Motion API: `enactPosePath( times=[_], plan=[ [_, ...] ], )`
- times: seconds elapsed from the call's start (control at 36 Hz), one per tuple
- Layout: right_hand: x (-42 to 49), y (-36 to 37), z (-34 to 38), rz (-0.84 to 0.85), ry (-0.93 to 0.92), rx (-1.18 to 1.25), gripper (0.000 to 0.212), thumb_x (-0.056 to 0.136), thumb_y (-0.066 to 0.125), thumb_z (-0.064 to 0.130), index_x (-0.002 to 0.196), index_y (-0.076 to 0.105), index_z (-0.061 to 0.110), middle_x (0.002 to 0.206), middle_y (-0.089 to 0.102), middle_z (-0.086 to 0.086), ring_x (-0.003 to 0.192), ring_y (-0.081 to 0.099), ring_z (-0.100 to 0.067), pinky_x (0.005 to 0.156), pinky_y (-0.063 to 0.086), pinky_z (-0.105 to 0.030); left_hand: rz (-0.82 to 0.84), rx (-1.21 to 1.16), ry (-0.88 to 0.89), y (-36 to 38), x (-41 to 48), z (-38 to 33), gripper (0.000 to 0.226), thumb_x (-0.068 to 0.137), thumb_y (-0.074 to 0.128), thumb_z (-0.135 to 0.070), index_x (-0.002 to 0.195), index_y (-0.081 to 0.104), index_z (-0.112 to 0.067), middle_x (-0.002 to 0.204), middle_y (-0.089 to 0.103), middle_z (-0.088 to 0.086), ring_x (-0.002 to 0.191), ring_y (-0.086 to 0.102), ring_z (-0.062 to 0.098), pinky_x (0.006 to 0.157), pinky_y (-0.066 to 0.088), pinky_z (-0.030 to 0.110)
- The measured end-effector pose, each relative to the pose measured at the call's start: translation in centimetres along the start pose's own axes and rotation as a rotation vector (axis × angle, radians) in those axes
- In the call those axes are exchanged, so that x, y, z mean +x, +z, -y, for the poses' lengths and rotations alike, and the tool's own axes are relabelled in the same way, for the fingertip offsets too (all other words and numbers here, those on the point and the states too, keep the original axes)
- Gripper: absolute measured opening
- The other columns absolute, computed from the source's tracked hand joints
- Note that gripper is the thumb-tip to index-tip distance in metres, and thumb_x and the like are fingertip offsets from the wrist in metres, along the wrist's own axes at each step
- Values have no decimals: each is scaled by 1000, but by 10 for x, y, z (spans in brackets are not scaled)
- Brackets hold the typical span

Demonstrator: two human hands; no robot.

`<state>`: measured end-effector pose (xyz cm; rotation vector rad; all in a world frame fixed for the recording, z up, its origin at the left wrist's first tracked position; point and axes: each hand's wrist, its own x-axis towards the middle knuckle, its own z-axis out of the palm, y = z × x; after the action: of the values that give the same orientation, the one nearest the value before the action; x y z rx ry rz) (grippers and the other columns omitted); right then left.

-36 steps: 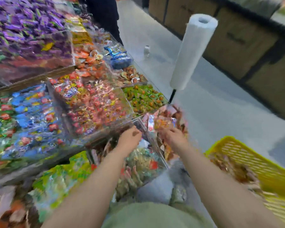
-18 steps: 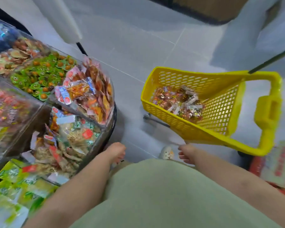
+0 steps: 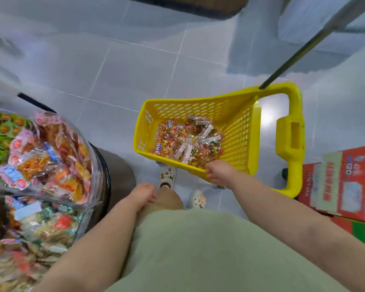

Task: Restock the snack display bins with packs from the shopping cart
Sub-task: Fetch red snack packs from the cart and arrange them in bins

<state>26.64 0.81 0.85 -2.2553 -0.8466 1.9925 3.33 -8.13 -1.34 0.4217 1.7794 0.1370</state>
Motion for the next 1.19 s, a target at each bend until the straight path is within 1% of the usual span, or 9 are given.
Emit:
enactPosePath(
  times=[0.19,0.39,0.58,0.67,0.75,0.89,0.97,1.06,1.19],
  plan=[
    [30,4,34,-11,72,23,19,98,46,22,111,53,11,90,56,-3,78,54,-15,78,42,-31,-10,-20,-80,-34,38,-53,17,98,43,-15,82,47,-13,79,53,10,61,48,20,56,32,25],
    [62,11,74,-42,139,64,29,96,46,12,121,54,1,87,54,-6,80,52,-20,78,47,-33,-30,56,-40,-87,86,-123,11,100,43,-20,101,49,-11,85,55,9,67,50,19,61,41,28],
    [118,24,102,-2,123,-22,8,95,50,18,94,53,11,94,54,-10,90,51,-22,91,47,-38,-188,286,69,-122,150,-179,22,90,49,-11,71,58,-6,84,63,22,80,59,26,71,42,34],
    [140,34,113,3,137,21,18,94,51,20,76,52,18,80,54,-4,83,54,-23,86,50,-38,-250,290,57,-123,175,-195,31,85,60,-14,109,62,6,115,63,27,109,59,35,81,45,37],
    [165,46,122,8,128,-24,19,94,49,21,76,53,18,73,52,1,64,51,-14,62,47,-26,-218,223,44,-116,195,-199,52,87,66,-26,132,49,-6,126,59,17,115,56,31,83,39,28],
    [215,70,130,32,111,-65,24,91,52,18,69,51,25,73,52,4,69,52,-15,76,45,-29,-156,256,85,-92,228,-187,15,95,56,-31,92,58,-16,96,62,10,91,60,30,75,43,32],
    [244,81,132,3,110,-99,26,92,50,16,66,51,19,68,51,0,60,48,-12,67,42,-27,-344,284,97,-82,237,-177,25,97,47,-28,76,55,-17,79,59,8,72,54,28,64,40,30],
    [266,93,131,-30,110,-84,25,92,54,22,101,64,1,93,65,-19,85,64,-27,78,51,-34,-449,317,118,-78,238,-172,26,96,46,-28,77,58,-15,71,58,6,63,53,25,58,39,29],
    [286,117,138,-50,59,10,62,86,65,36,139,45,12,139,49,-8,124,48,-27,98,39,-31,-454,292,131,-78,240,-172,28,96,48,-29,75,58,-14,69,57,5,65,56,25,59,42,30]
  ],
)
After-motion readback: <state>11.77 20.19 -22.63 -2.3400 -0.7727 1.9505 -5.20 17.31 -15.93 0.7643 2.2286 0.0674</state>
